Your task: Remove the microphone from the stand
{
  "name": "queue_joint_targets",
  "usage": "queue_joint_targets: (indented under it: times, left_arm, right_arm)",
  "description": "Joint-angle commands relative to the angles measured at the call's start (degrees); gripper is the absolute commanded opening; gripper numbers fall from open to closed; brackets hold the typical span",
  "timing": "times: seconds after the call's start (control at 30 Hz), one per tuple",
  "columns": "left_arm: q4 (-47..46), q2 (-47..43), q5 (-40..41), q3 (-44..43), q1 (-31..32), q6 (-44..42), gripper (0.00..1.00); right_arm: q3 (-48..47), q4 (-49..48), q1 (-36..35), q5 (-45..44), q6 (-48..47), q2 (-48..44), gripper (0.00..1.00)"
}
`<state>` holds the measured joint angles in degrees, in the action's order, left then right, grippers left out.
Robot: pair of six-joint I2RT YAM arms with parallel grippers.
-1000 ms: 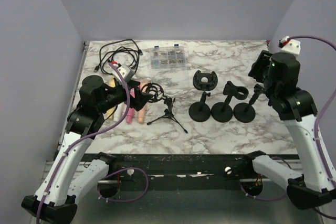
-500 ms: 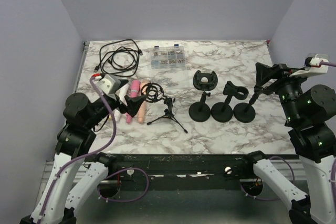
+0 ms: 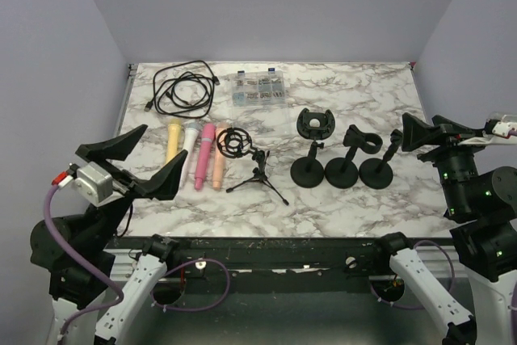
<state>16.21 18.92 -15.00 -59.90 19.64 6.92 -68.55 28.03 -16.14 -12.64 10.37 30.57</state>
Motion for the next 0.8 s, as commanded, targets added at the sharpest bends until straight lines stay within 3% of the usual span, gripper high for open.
queue_joint_targets:
  times: [0.0, 0.67, 0.7, 0.77]
  left_arm:
    - [-0.4, -2.5, 5.4, -2.2, 0.1, -0.7, 0.99]
    - [-1.7, -4.6, 9.6, -3.9, 0.1, -2.9, 0.99]
    - [-1.6, -4.5, 9.6, -3.8, 0.1, -2.9, 0.98]
    - [-1.6, -4.5, 9.7, -3.8, 0.2, -2.9, 0.99]
  right_arm:
    - [2.3, 0.9, -0.5, -2.7, -0.5, -2.0, 0.75]
    - [-0.3, -1.0, -1.0, -9.8, 0.1, -3.2, 0.86]
    - [0.5, -2.5, -1.0, -12.3, 0.9, -3.7, 0.97]
    - [3.3, -5.7, -1.2, -11.5, -2.6, -4.2, 1.00]
